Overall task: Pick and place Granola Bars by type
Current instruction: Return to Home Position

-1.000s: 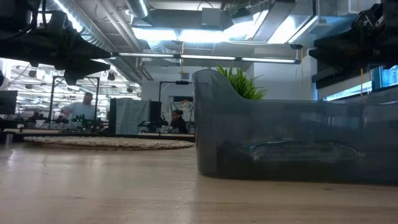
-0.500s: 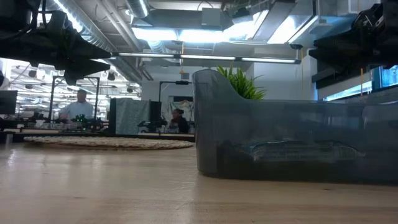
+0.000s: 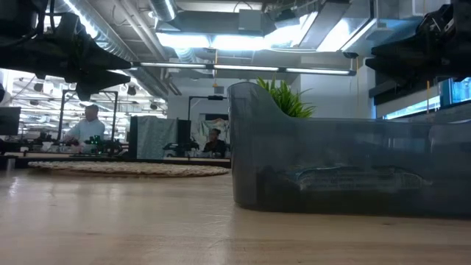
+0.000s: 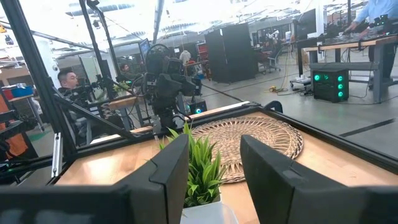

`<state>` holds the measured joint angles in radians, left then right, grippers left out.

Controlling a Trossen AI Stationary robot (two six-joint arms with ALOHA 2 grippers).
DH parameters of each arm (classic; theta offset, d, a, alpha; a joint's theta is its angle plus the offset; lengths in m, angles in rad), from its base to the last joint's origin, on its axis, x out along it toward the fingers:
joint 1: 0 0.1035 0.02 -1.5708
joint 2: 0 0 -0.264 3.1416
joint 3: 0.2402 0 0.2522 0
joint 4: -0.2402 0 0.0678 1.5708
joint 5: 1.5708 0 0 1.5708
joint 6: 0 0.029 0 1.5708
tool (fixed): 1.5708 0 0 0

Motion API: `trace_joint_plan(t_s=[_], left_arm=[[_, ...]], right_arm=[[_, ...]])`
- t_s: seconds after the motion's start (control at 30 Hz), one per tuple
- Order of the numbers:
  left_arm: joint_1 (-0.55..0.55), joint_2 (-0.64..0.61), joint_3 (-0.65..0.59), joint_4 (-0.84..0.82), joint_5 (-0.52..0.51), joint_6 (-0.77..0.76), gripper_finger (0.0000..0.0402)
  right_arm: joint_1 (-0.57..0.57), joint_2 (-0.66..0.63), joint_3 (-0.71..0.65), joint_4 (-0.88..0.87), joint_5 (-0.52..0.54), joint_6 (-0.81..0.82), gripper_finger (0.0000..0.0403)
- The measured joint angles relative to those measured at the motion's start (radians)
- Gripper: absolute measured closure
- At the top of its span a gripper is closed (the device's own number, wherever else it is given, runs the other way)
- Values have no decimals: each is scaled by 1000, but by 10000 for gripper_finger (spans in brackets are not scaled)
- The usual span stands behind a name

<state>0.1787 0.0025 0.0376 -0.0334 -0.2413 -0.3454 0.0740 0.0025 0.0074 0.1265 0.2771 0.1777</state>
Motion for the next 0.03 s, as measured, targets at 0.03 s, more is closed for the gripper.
trace_joint_plan(t_s=[0.03], left_arm=[[0,0,0,0,0,0,207]], right_arm=[[0,0,0,0,0,0,253]])
